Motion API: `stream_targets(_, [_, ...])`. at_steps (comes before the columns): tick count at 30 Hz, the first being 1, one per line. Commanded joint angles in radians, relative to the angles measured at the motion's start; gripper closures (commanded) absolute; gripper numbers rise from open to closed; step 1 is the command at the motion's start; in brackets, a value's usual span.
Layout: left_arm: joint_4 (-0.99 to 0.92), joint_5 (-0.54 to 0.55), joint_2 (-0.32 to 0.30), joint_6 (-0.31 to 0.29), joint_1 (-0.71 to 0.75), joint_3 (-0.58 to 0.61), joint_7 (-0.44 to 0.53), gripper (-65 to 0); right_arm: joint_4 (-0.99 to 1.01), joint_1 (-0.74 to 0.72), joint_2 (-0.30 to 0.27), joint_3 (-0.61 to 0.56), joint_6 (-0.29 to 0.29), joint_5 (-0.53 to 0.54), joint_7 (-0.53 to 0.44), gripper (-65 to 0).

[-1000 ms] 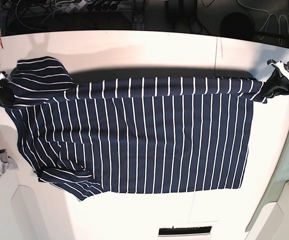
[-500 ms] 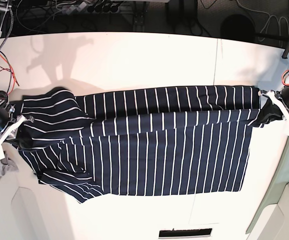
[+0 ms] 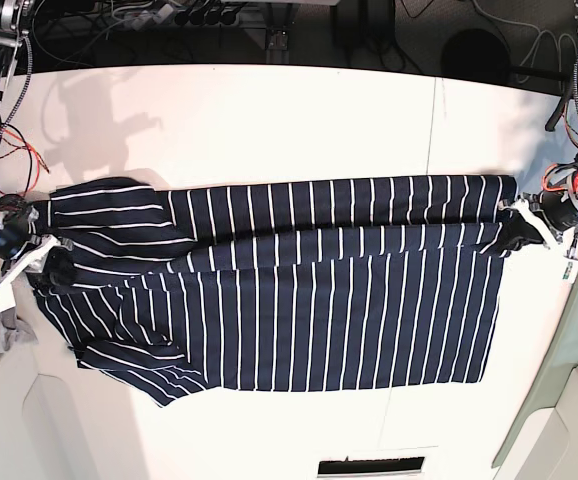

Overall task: Layout the t-shirt on the table in an organized manner, then fold the t-shirt properly
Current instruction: 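Fold the collar edge over toward the hem with both grippers, then lower the folded edge onto the shirt and release both grippers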

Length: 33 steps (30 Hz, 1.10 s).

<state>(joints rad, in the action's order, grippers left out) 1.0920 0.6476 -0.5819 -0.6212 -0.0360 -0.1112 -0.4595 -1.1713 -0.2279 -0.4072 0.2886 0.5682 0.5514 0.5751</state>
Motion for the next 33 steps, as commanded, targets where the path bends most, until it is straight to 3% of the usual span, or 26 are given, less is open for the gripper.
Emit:
stream_targets(1, [0.013,0.014,-0.025,-0.002,-0.014,-0.008,-0.029,-2.8,-0.014,-0.024,-0.011,0.008,0.003,0.016,-0.036,-24.1])
stream_targets(3, [0.016,0.05,-0.025,-0.005,-0.014,-0.008,-0.138,-11.4,-0.014,-0.024,-0.008,0.008,0.003,0.016,-0.038,-28.8])
stream_targets(5, [0.023,0.116,-0.026,-0.04,-0.013,-0.008,-0.213,-17.1,-0.014,-0.024,-0.008,0.008,0.003,0.016,-0.037,-28.9])
stream_targets(8, [0.031,0.188,-0.026,-0.075,-0.01,-0.008,-0.242,-18.2,-0.014,-0.024,-0.008,0.032,0.0,0.016,-0.017,-28.9])
stream_targets(13, [0.084,0.234,-0.03,-0.076,0.029,-0.053,-0.245,-18.2,-0.018,-0.011,-0.008,0.161,0.0,0.018,0.084,-28.9])
stream_targets(15, [0.103,0.237,-0.03,-0.074,0.055,-0.097,-0.245,-22.9,-0.018,0.01,-0.008,0.23,-0.001,0.017,0.084,-28.9])
stream_targets(17, [0.108,0.244,-0.031,-0.034,0.073,-0.143,-0.247,-29.5,-0.018,0.034,-0.008,0.29,-0.002,0.017,0.084,-30.1])
stream_targets(21, [0.108,0.255,-0.027,0.005,0.101,-0.215,-0.248,-33.2,-0.016,0.098,-0.014,0.354,-0.015,0.017,0.052,-45.2])
stream_targets(26, [0.106,0.241,-0.022,0.04,0.105,-0.22,-0.24,-33.2,-0.004,0.159,-0.008,0.345,-0.015,0.016,-0.023,-45.2])
stream_targets(29, [0.101,0.177,0.001,0.096,0.106,-0.22,-0.201,-33.2,0.024,0.155,-0.004,0.34,-0.023,0.018,-0.035,-45.1])
stream_targets(33, [0.087,0.178,0.046,0.111,0.105,-0.22,-0.203,-33.2,0.085,0.153,-0.004,0.326,-0.023,0.045,-0.06,-45.1])
